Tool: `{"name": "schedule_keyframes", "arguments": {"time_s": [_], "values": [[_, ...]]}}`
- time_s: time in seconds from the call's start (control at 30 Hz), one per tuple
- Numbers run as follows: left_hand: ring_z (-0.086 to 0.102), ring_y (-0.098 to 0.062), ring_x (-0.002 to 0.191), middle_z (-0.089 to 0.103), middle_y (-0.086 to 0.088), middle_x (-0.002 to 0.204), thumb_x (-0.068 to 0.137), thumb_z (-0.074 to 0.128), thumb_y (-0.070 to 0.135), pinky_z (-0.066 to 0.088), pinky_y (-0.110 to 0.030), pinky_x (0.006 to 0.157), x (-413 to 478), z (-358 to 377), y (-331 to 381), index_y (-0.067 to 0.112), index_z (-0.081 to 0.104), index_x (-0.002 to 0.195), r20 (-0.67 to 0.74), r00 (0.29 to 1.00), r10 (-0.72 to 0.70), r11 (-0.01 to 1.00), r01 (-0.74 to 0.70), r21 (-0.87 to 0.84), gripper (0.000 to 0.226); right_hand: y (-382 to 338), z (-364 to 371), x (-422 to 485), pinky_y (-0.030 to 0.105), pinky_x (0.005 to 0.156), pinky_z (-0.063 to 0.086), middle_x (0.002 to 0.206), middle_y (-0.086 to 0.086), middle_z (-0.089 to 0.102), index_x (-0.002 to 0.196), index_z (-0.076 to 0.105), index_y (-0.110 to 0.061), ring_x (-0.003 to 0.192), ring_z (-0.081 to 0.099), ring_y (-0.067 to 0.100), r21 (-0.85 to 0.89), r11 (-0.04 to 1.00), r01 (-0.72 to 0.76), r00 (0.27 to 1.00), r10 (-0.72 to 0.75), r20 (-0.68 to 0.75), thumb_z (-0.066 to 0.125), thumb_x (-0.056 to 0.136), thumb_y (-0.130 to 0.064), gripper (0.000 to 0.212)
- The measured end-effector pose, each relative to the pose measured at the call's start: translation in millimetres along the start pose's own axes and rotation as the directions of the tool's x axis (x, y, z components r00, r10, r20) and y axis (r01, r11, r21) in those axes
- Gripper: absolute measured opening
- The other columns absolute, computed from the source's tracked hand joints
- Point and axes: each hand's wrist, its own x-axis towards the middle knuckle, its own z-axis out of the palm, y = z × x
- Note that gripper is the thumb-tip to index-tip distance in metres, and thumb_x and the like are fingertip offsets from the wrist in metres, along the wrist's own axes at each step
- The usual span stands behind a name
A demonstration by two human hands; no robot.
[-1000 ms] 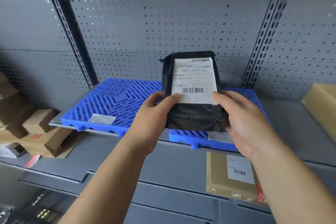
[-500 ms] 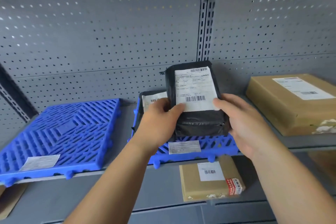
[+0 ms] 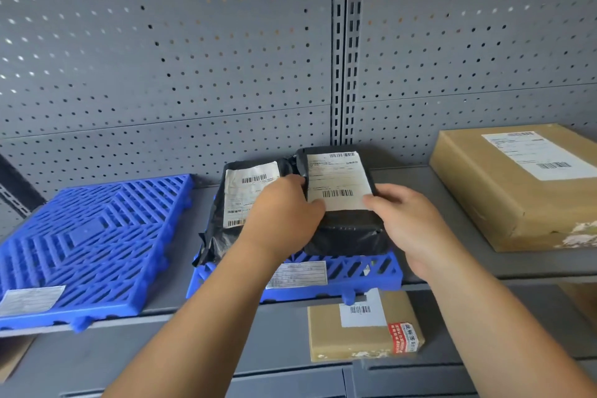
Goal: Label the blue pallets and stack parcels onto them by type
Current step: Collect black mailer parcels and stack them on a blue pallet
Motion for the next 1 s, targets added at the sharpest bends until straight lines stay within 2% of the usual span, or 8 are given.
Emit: {"name": "schedule_keyframes", "arguments": {"time_s": [0.1,0.2,0.33,0.43,0.53,0.67,0.8,1.0], "values": [[0.067,-0.016,0.077,0.072,0.004,0.091,0.095,0.061,0.03,0.06,-0.037,0.068,1.3,3.8,3.8,0.015,0.066,0.105,-0.015,1.0,-0.011,0.999,0.012,0.051,0.019,1.9,-1.1,6.0,0.024,0.072,0.051,0.087,-0.028,0.075,0.082,0.074,-0.046,0.078,0.069,-0.009,-0.052,0.999,0.007,1.0,-0.007,-0.001,0.066,0.092,-0.028,0.021],[0.067,-0.016,0.078,0.072,0.003,0.092,0.095,0.061,0.031,0.061,-0.039,0.069,2.4,4.8,7.2,0.015,0.064,0.108,-0.017,0.999,-0.031,0.997,0.032,0.076,0.021,2.2,-3.4,11.3,0.027,0.078,0.053,0.089,-0.029,0.074,0.088,0.073,-0.041,0.08,0.07,-0.007,-0.092,0.996,0.01,1.0,-0.01,0.007,0.066,0.091,-0.03,0.014],[0.063,-0.008,0.076,0.07,0.007,0.094,0.093,0.064,0.034,0.053,-0.025,0.057,1.7,5.0,9.7,0.015,0.062,0.114,-0.053,0.997,-0.051,0.995,0.055,0.083,0.028,2.7,-7.2,13.6,0.02,0.075,0.046,0.095,-0.027,0.072,0.107,0.068,-0.036,0.092,0.065,-0.006,-0.077,0.997,0.007,1.0,-0.007,-0.004,0.067,0.091,-0.033,0.017],[0.064,-0.008,0.08,0.07,0.011,0.096,0.09,0.066,0.035,0.055,-0.027,0.065,-1.0,2.9,13.7,0.022,0.061,0.125,-0.114,0.993,-0.042,0.996,0.051,0.072,0.038,-1.7,-13.0,12.6,0.024,0.084,0.043,0.117,-0.02,0.065,0.129,0.06,-0.033,0.106,0.059,-0.001,-0.067,0.998,0.005,1.0,-0.007,-0.019,0.066,0.091,-0.037,0.039],[0.062,-0.01,0.089,0.066,0.011,0.11,0.09,0.067,0.04,0.042,-0.015,0.065,-5.0,-0.9,16.5,0.023,0.056,0.139,-0.177,0.984,-0.018,0.994,0.037,0.104,0.054,-6.0,-19.9,10.2,0.026,0.083,0.042,0.123,-0.017,0.063,0.133,0.057,-0.035,0.11,0.059,0.003,-0.077,0.996,0.037,0.999,-0.039,-0.026,0.066,0.091,-0.04,0.043],[0.049,-0.019,0.127,0.06,0.005,0.134,0.091,0.064,0.044,0.043,-0.032,0.102,-12.4,-2.7,18.2,0.025,0.054,0.143,-0.228,0.974,0.015,0.991,0.016,0.133,0.056,-11.7,-26.9,1.0,0.024,0.079,0.042,0.125,-0.021,0.058,0.135,0.053,-0.042,0.103,0.054,-0.008,-0.156,0.982,0.11,0.993,-0.114,-0.016,0.062,0.09,-0.051,0.047],[0.043,-0.023,0.131,0.055,0.004,0.14,0.095,0.059,0.048,0.036,-0.034,0.105,-25.5,-3.2,23.5,0.027,0.052,0.144,-0.257,0.966,0.043,0.99,-0.006,0.143,0.054,-15.9,-31.4,-15.3,0.037,0.098,0.045,0.137,-0.018,0.053,0.139,0.048,-0.045,0.12,0.055,0.009,-0.283,0.945,0.165,0.981,-0.186,-0.05,0.059,0.09,-0.055,0.051],[0.044,-0.026,0.132,0.052,0.002,0.143,0.095,0.055,0.054,0.043,-0.046,0.107,-42.1,-9.6,25.0,0.026,0.049,0.145,-0.224,0.965,0.136,0.982,-0.101,0.162,0.058,-24.0,-27.1,-48.1,0.03,0.094,0.037,0.139,-0.024,0.05,0.138,0.045,-0.052,0.124,0.05,0.004,-0.402,0.888,0.224,0.947,-0.296,-0.126,0.057,0.088,-0.057,0.052]]}}
